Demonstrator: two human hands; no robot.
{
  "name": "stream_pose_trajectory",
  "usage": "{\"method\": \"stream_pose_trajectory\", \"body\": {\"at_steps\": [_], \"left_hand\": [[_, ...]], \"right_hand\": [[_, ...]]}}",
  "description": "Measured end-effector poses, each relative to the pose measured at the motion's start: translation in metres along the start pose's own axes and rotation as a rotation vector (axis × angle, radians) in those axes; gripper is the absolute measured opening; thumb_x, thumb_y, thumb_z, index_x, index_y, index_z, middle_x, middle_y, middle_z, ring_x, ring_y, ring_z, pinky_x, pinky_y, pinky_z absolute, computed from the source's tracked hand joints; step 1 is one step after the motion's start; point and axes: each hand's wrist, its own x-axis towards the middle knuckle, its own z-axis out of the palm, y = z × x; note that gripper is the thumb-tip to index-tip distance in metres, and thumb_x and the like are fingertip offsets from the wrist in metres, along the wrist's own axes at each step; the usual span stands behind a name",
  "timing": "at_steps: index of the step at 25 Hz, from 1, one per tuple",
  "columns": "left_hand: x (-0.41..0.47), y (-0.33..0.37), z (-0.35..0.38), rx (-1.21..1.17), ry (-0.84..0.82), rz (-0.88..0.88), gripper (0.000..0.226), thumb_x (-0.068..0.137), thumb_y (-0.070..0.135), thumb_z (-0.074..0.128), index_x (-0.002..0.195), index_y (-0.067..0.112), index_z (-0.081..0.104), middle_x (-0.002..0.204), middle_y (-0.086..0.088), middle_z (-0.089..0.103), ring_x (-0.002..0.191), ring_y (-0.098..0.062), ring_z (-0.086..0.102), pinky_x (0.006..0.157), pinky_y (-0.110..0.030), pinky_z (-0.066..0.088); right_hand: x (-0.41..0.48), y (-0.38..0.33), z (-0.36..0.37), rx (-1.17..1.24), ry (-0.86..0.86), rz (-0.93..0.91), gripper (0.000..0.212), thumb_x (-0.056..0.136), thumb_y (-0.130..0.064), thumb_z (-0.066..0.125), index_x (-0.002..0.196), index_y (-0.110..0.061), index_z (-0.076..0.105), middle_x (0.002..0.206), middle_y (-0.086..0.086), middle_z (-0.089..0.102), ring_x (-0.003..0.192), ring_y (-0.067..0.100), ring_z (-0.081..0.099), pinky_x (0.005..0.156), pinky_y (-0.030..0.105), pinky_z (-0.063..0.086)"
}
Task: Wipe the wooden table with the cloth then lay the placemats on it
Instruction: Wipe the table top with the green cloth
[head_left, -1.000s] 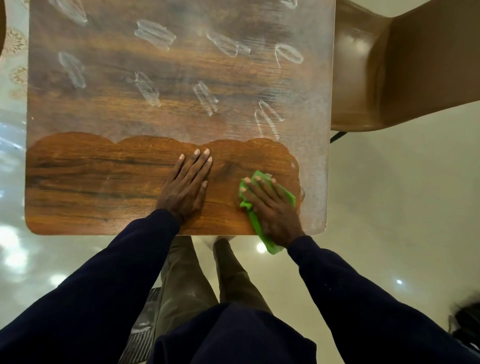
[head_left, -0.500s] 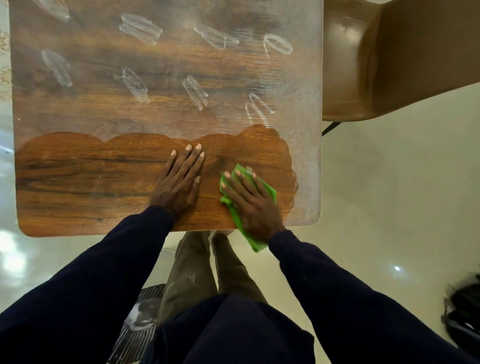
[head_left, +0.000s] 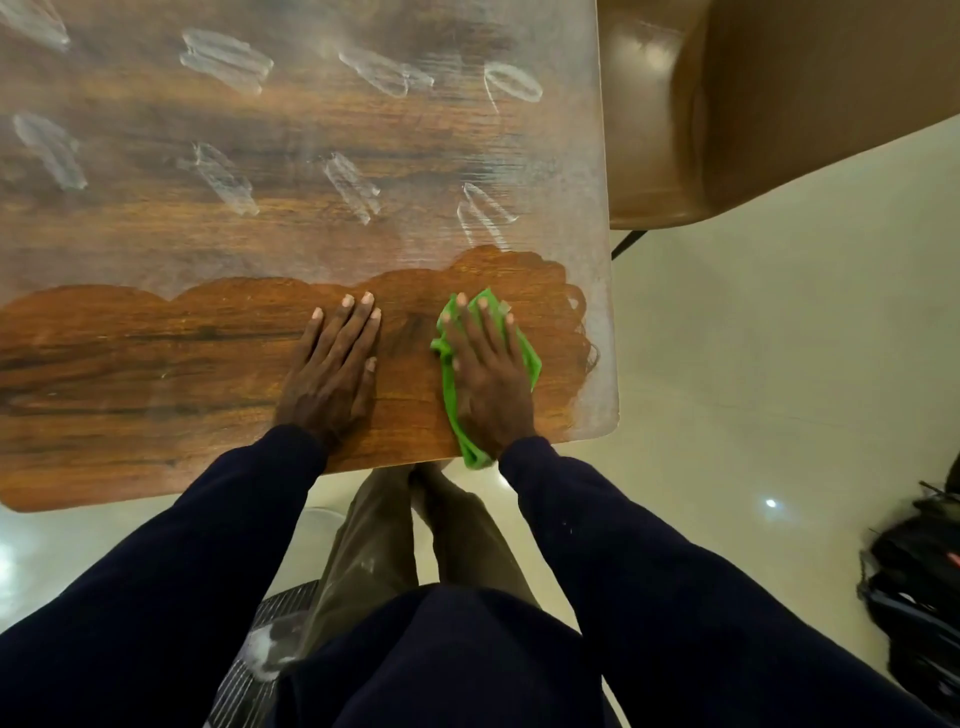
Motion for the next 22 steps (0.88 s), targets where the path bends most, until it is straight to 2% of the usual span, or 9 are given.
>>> {"method": "stream_pose_trajectory", "body": {"at_steps": [2,3,6,8,12,14,18,20,22], "left_hand": [[-0.001,0.000,0.000,-0.026,0.038,0.009,0.056,0.111,0.026,0.033,0.163,0.004,0.028,0.172,-0.017,0.024,0.160,-0.032,0.021,0.131,-0.055,0.015],[-0.001,0.001,0.000,-0.059,0.061,0.017,0.055,0.111,0.023,0.036,0.162,0.003,0.030,0.171,-0.018,0.027,0.159,-0.034,0.024,0.131,-0.056,0.016],[0.007,0.015,0.003,-0.135,0.156,0.017,0.051,0.109,0.014,0.043,0.157,-0.001,0.038,0.167,-0.021,0.034,0.156,-0.037,0.030,0.131,-0.055,0.017],[0.019,0.036,0.010,-0.196,0.185,-0.008,0.049,0.108,0.010,0.045,0.155,-0.002,0.041,0.165,-0.022,0.036,0.155,-0.038,0.032,0.132,-0.051,0.014],[0.034,0.085,0.032,-0.248,0.217,-0.095,0.048,0.106,0.006,0.047,0.154,-0.002,0.045,0.164,-0.022,0.039,0.155,-0.037,0.032,0.130,-0.054,0.018],[0.033,0.104,0.041,-0.239,0.230,-0.143,0.048,0.107,0.008,0.046,0.154,-0.001,0.045,0.165,-0.021,0.039,0.156,-0.037,0.032,0.130,-0.056,0.019],[0.032,0.119,0.045,-0.168,0.221,-0.223,0.051,0.110,0.016,0.040,0.159,0.001,0.038,0.168,-0.019,0.033,0.158,-0.035,0.027,0.130,-0.056,0.018],[0.034,0.120,0.047,-0.103,0.193,-0.218,0.053,0.110,0.018,0.036,0.161,0.002,0.034,0.170,-0.019,0.029,0.159,-0.035,0.024,0.130,-0.057,0.017],[0.035,0.122,0.048,-0.082,0.171,-0.234,0.055,0.111,0.021,0.032,0.162,0.002,0.031,0.171,-0.018,0.026,0.160,-0.034,0.021,0.131,-0.055,0.014]], "right_hand": [[-0.037,0.024,-0.003,-0.010,-0.045,-0.134,0.056,0.112,-0.035,0.044,0.164,-0.016,0.035,0.174,0.009,0.024,0.163,0.031,0.016,0.132,0.058,0.013],[-0.052,0.041,-0.008,-0.032,-0.045,-0.139,0.055,0.112,-0.038,0.042,0.163,-0.017,0.036,0.174,0.008,0.025,0.163,0.030,0.016,0.131,0.058,0.015],[-0.066,0.098,-0.031,-0.066,-0.008,0.033,0.056,0.115,-0.040,0.025,0.162,-0.012,0.038,0.172,0.010,0.029,0.162,0.029,0.018,0.128,0.060,0.023],[-0.042,0.117,-0.040,-0.011,0.049,0.119,0.058,0.115,-0.038,0.016,0.163,-0.010,0.036,0.172,0.011,0.030,0.162,0.032,0.021,0.130,0.058,0.019],[0.022,0.098,-0.030,0.000,0.092,0.252,0.057,0.112,-0.032,0.027,0.166,-0.015,0.028,0.175,0.009,0.022,0.164,0.031,0.013,0.132,0.054,0.010],[0.013,0.079,-0.021,-0.019,0.067,0.169,0.057,0.112,-0.034,0.032,0.165,-0.014,0.032,0.174,0.012,0.025,0.163,0.033,0.016,0.131,0.058,0.014],[-0.076,0.102,-0.024,-0.055,-0.082,-0.222,0.055,0.116,-0.039,0.027,0.164,-0.013,0.034,0.172,0.012,0.029,0.162,0.034,0.021,0.129,0.060,0.019],[-0.090,0.134,-0.035,-0.033,-0.081,-0.206,0.058,0.117,-0.044,0.022,0.163,-0.011,0.037,0.172,0.013,0.029,0.161,0.034,0.023,0.127,0.062,0.024],[-0.073,0.155,-0.043,0.012,-0.085,-0.107,0.065,0.116,-0.048,0.013,0.163,-0.009,0.036,0.173,0.012,0.027,0.162,0.034,0.021,0.128,0.062,0.022]]}}
